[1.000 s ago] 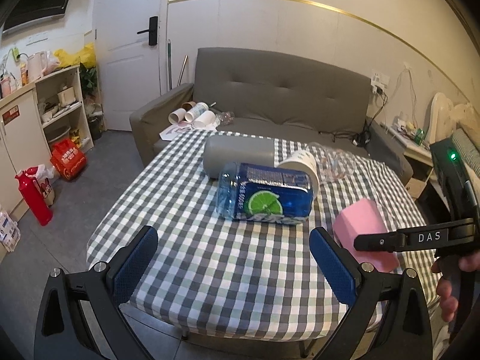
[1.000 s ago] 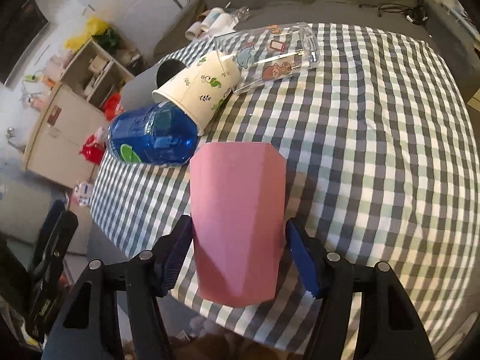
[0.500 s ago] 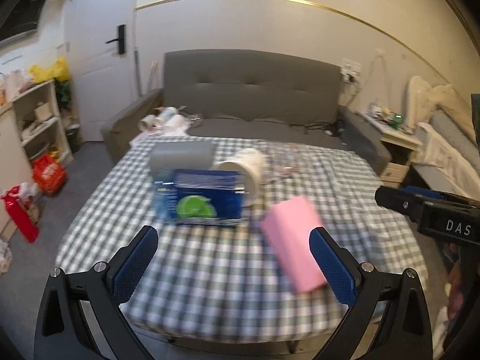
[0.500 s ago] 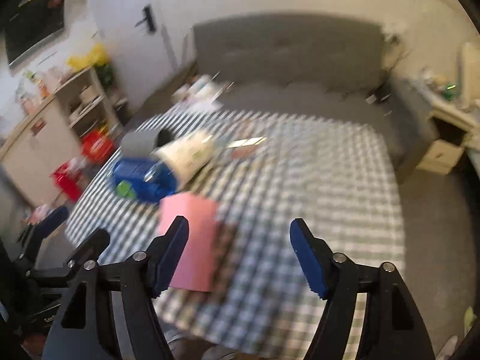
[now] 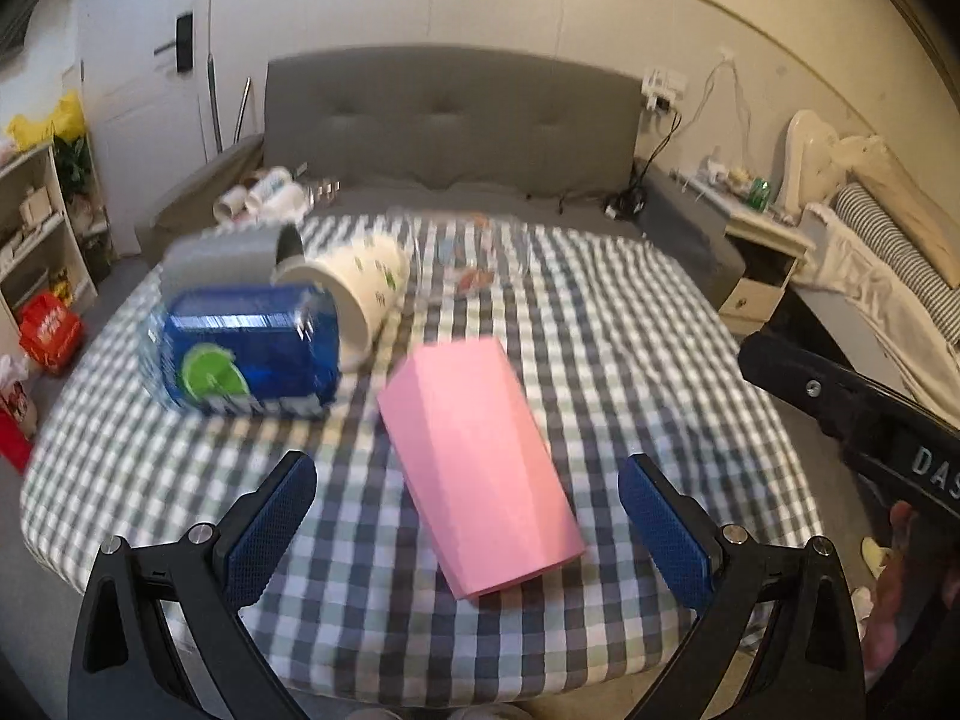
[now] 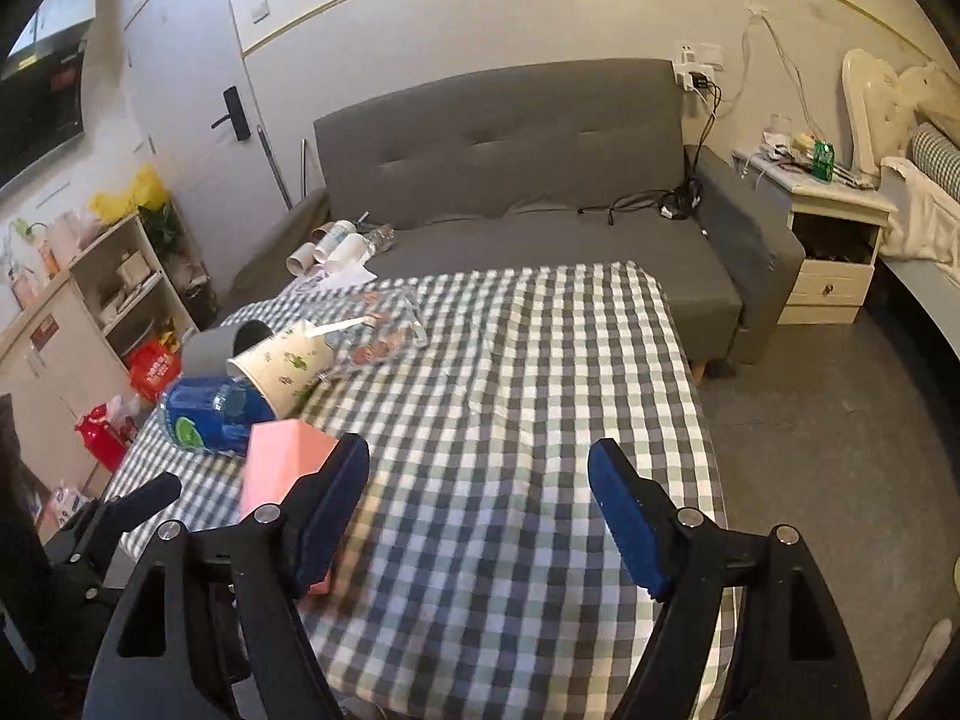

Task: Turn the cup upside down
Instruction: 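Lower the pink cup onto the table and open the right gripper, then grasp the pink cup with the left gripper and stand it on its rim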

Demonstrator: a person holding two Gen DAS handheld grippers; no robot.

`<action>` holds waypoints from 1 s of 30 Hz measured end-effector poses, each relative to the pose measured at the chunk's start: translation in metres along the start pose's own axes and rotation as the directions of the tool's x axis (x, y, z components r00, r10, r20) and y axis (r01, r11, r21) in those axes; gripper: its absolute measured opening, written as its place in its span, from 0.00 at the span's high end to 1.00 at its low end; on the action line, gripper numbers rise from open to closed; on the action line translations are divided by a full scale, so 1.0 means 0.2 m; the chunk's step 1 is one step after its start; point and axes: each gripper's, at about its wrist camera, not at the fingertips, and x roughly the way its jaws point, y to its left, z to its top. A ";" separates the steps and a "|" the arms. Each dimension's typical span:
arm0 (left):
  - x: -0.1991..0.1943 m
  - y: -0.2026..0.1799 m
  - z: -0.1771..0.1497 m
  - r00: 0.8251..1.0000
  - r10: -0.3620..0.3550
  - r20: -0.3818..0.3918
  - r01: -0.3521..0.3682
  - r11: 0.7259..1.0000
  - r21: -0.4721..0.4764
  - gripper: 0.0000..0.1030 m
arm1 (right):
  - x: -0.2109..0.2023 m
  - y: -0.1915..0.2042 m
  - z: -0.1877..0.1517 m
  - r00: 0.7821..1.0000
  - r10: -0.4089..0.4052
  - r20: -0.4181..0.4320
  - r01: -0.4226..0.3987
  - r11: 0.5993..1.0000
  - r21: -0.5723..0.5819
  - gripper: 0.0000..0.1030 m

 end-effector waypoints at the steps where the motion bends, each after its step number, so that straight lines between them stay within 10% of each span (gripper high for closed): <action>1: 0.03 0.00 -0.01 1.000 -0.004 -0.017 0.004 1.000 -0.002 0.00 | 0.02 -0.01 -0.01 1.000 0.000 -0.011 0.000 1.000 0.006 0.27; 9: 0.08 -0.08 -0.07 0.997 -0.057 -0.052 0.060 0.996 0.066 0.01 | 0.16 -0.09 -0.09 0.996 -0.051 -0.070 0.052 0.999 0.006 0.27; 16: 0.12 -0.05 -0.09 0.993 -0.065 -0.096 0.071 0.996 0.059 0.33 | 0.17 -0.07 -0.12 0.996 -0.032 -0.077 0.030 0.999 -0.018 0.27; 30: -0.05 -0.04 -0.03 0.997 -0.083 -0.008 0.083 0.989 0.123 0.37 | 0.12 -0.05 -0.12 0.997 -0.043 -0.063 0.041 0.999 -0.026 0.27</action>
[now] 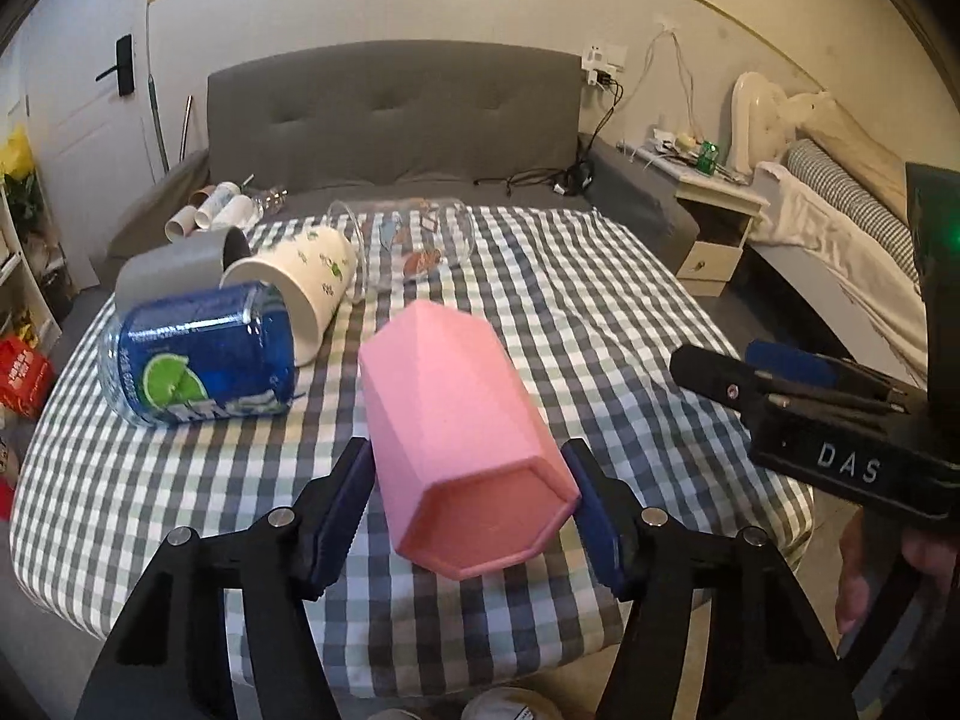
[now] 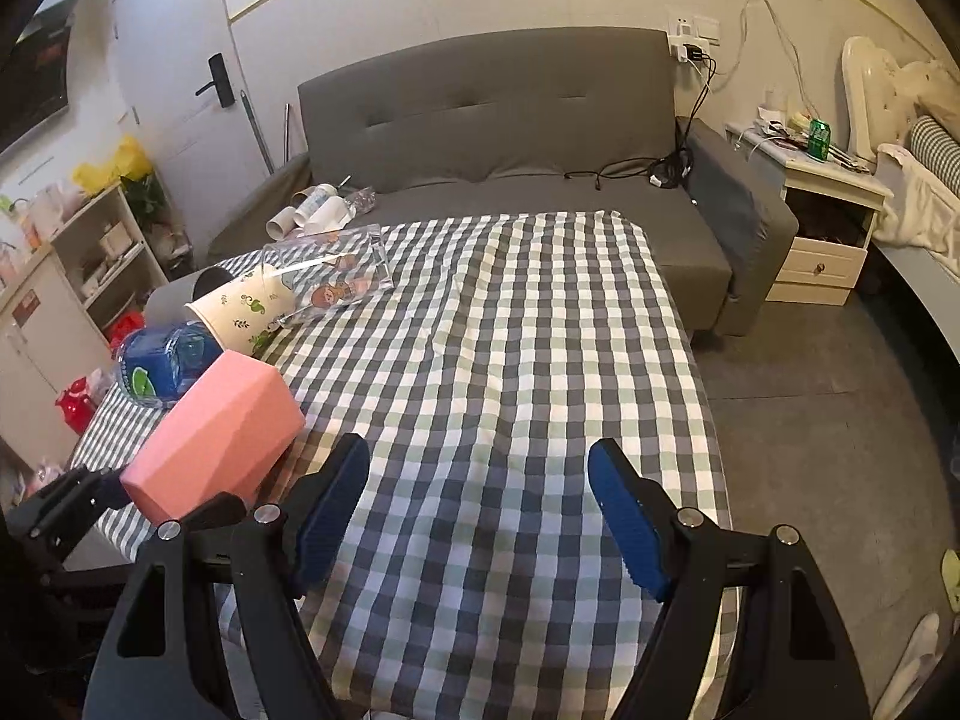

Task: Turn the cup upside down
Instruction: 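Grasp the pink cup with the left gripper and stand it on its rim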

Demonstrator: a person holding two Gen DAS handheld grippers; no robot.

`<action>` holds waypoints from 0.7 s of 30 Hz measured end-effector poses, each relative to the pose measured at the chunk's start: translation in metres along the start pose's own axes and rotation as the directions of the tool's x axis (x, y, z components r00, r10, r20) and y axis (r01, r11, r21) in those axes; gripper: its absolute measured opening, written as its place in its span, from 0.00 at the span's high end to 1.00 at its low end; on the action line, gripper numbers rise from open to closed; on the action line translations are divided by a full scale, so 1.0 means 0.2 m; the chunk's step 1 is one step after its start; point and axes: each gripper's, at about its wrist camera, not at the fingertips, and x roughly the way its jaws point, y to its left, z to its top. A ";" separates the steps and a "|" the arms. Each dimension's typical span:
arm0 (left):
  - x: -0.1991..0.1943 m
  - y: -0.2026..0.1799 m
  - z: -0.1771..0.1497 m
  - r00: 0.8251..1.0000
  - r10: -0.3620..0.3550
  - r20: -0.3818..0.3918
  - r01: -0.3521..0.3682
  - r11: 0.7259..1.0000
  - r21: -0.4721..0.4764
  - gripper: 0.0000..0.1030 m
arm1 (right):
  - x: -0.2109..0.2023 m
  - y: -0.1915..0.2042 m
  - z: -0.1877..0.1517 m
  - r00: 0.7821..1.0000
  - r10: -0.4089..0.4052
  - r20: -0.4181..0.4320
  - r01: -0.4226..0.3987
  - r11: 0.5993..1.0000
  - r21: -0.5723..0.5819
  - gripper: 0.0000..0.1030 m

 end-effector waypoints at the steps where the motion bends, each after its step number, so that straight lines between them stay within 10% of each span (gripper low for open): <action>1: 0.00 0.00 0.01 1.000 0.002 0.005 -0.002 1.000 0.000 0.37 | 0.00 0.00 0.00 1.000 0.001 0.001 -0.001 1.000 -0.002 0.27; 21: 0.05 -0.03 0.22 0.993 0.007 0.116 -0.012 0.999 0.040 0.44 | -0.02 0.00 0.01 0.999 -0.025 0.022 0.025 1.000 -0.012 0.27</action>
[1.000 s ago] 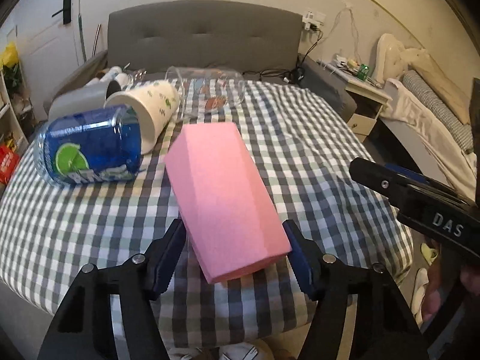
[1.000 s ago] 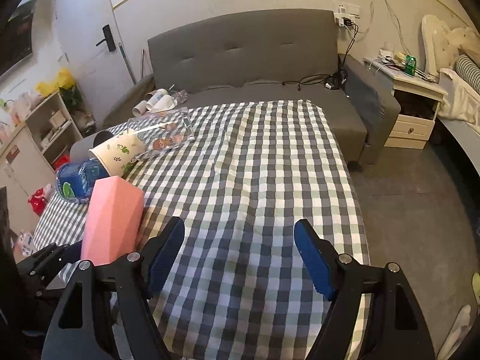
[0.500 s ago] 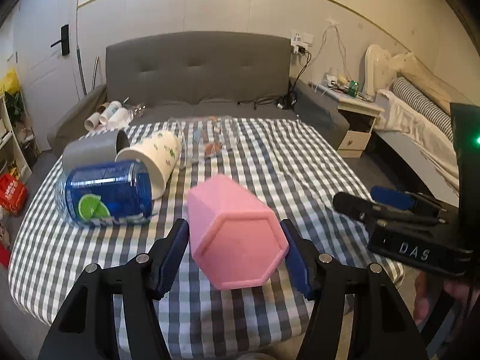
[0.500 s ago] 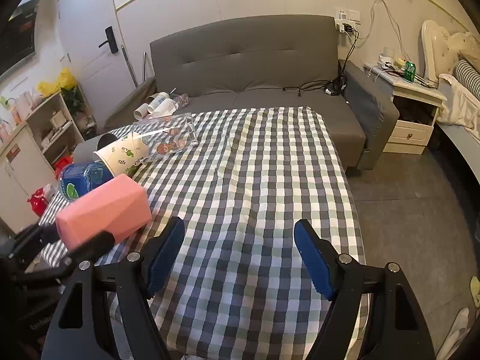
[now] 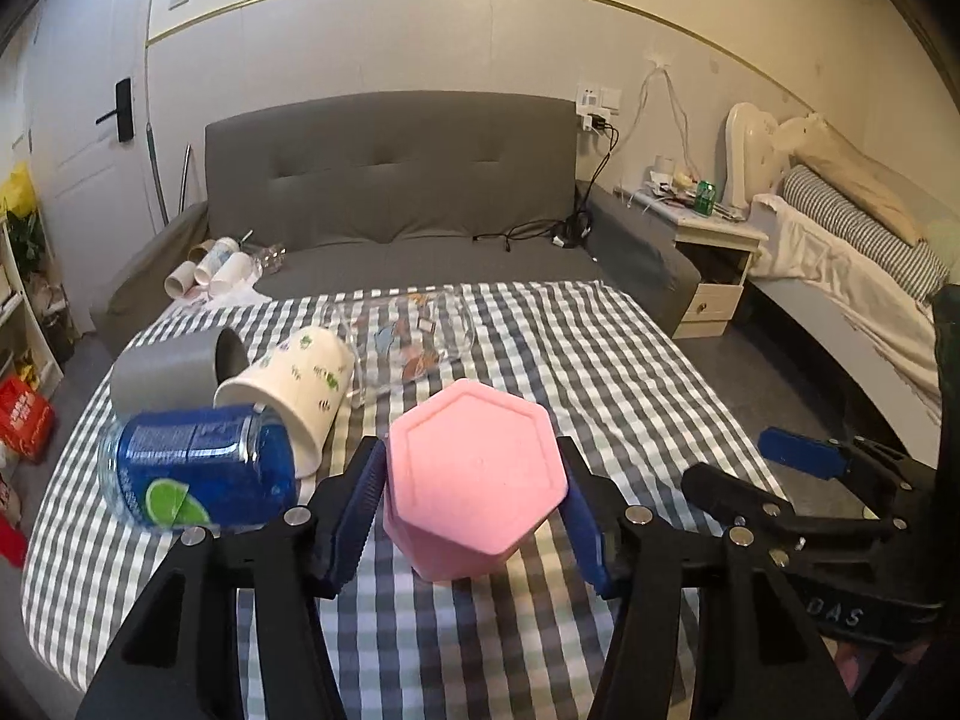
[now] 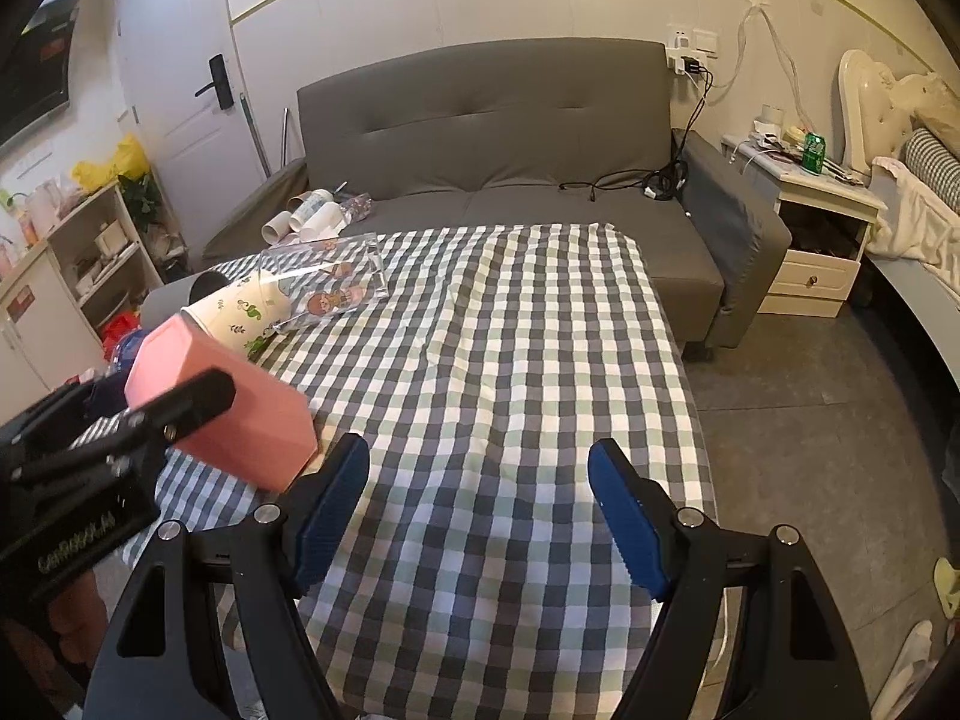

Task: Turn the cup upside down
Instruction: 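Grasp the pink cup with the left gripper and stand it on its rim, then open the left gripper and withdraw it from the upright pink cup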

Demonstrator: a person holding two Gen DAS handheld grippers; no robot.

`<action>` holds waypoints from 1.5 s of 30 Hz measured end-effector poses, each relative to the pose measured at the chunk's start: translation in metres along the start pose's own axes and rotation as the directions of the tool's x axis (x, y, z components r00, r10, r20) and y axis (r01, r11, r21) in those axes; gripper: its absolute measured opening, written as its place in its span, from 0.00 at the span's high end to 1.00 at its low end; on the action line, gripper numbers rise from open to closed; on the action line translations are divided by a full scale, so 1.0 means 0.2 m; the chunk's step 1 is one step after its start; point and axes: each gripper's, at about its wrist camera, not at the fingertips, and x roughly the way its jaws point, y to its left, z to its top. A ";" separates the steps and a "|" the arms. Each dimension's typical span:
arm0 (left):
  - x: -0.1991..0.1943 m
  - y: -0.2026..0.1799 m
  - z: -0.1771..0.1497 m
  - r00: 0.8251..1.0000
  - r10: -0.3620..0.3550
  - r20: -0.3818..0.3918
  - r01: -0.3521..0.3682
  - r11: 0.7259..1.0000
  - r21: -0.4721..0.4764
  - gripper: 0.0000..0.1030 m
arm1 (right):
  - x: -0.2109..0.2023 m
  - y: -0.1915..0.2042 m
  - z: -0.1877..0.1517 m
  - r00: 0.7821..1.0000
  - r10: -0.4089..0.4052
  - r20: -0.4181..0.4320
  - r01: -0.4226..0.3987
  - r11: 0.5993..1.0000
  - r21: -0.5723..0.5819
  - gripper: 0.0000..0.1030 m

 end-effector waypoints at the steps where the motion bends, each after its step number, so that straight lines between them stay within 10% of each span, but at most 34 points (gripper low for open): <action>1: 0.01 -0.01 0.01 1.000 0.001 0.007 -0.001 1.000 0.007 0.44 | 0.00 0.00 0.00 1.000 0.000 0.000 0.000 1.000 0.002 0.27; 34: 0.22 0.03 0.08 0.999 0.029 -0.041 -0.031 0.998 -0.052 0.43 | 0.06 -0.06 -0.01 0.999 -0.032 -0.001 0.032 0.999 0.030 0.27; 45: 0.15 0.08 0.02 0.996 0.042 -0.080 -0.046 0.997 -0.058 0.23 | -0.02 -0.06 0.01 0.999 -0.038 0.019 0.038 0.999 0.023 0.27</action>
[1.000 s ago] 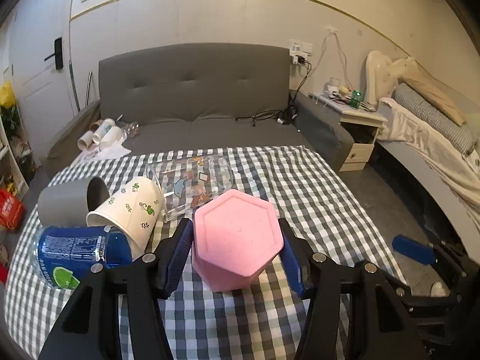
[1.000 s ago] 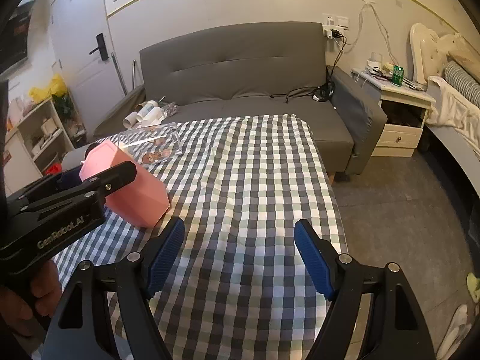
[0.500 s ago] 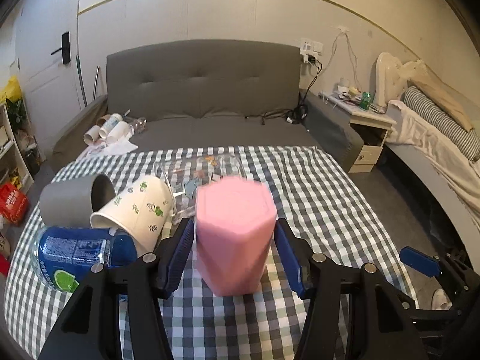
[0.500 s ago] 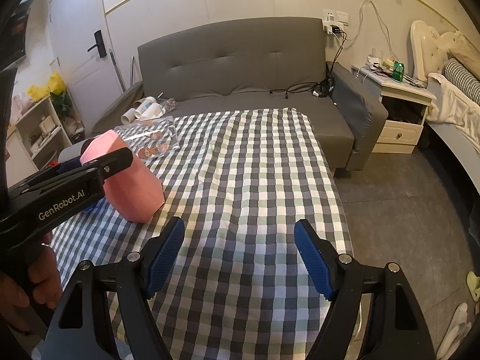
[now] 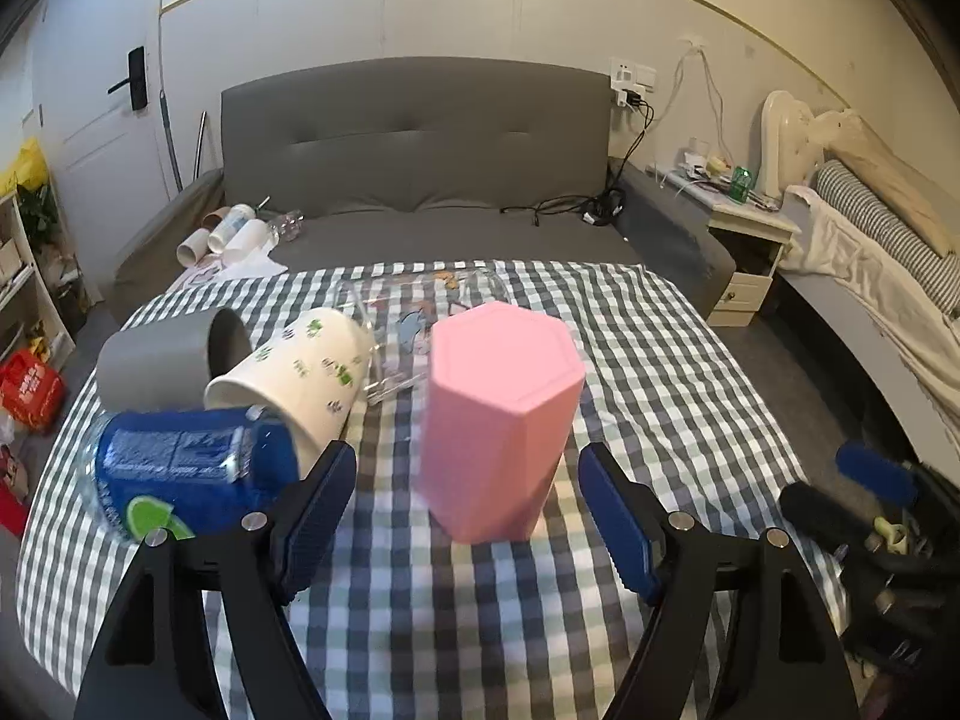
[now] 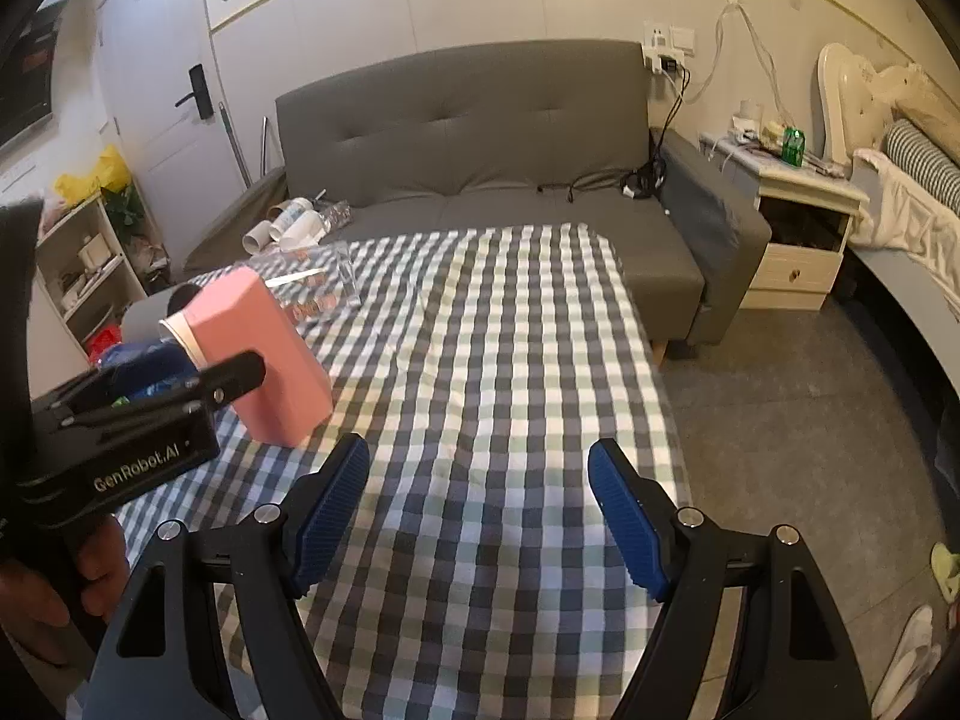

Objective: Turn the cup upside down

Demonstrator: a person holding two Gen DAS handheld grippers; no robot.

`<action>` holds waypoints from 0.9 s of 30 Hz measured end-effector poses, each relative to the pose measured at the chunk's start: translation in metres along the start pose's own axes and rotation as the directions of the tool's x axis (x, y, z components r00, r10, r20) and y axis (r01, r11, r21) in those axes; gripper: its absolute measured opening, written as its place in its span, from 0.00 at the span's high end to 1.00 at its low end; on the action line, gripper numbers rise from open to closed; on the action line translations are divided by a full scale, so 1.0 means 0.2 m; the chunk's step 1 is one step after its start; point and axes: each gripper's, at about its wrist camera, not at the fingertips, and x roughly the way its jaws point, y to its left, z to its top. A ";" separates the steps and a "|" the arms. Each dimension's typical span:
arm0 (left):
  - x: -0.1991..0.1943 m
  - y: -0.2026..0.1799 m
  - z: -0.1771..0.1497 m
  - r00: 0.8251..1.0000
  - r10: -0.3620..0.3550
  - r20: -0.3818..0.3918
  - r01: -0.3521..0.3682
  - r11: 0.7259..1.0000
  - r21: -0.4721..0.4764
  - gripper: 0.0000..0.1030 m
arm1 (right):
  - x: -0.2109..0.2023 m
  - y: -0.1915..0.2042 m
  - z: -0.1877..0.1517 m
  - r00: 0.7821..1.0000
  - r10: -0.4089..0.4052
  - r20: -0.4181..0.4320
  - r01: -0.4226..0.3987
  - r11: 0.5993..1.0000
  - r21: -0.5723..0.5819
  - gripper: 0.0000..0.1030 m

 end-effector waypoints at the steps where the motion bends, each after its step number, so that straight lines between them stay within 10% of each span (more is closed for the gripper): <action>1: -0.03 0.01 -0.01 1.000 -0.002 0.004 0.002 1.000 -0.001 0.23 | -0.03 0.00 0.01 1.000 -0.005 0.015 0.005 1.000 -0.003 0.27; 27: -0.68 0.43 -0.20 0.942 0.176 0.284 -0.150 0.982 -0.112 0.00 | -0.34 0.27 -0.01 0.980 0.014 0.199 -0.005 0.999 -0.045 0.00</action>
